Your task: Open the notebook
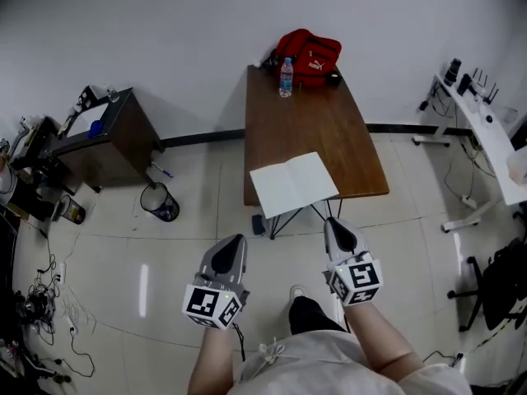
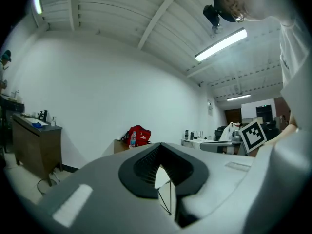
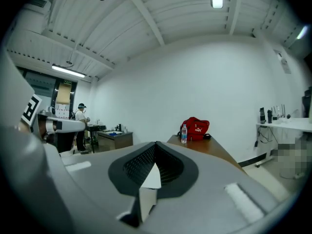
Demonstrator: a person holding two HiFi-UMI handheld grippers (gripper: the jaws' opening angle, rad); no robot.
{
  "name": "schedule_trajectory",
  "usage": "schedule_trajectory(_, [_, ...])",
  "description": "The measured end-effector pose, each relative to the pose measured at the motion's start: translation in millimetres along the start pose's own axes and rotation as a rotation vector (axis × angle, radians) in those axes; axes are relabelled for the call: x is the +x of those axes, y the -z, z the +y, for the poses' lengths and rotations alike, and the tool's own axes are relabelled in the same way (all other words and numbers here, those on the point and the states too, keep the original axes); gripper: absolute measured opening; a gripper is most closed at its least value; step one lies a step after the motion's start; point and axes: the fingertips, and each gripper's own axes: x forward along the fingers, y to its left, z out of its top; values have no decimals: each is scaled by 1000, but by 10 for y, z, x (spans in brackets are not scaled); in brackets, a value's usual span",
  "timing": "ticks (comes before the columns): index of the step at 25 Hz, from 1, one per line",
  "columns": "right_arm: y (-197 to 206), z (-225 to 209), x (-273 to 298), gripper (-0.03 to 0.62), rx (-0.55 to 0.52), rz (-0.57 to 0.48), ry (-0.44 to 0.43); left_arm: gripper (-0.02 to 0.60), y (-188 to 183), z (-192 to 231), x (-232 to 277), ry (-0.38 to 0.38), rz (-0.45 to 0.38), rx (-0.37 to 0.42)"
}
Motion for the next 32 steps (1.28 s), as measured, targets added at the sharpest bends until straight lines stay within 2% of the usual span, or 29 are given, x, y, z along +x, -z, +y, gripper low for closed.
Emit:
schedule_trajectory(5, [-151,238,-888,3,-21,-71,52,6,-139,-710,-498,122,-27,43])
schedule_trajectory(9, [-60,437,-1419,3,-19,-54,76,6,-38,-1001,-820,152,-41,37])
schedule_trajectory(14, [41,572,-1803,3,-25,-28,52,6,141,-1252,-1005,150,3,29])
schedule_trajectory(19, [154,548,-1991,3,-30,22,26,6,187,-1463,-1077,137,11,28])
schedule_trajectory(32, [147,204,-2030,3,-43,63,-69,6,83,-1845,-870,78,-13,43])
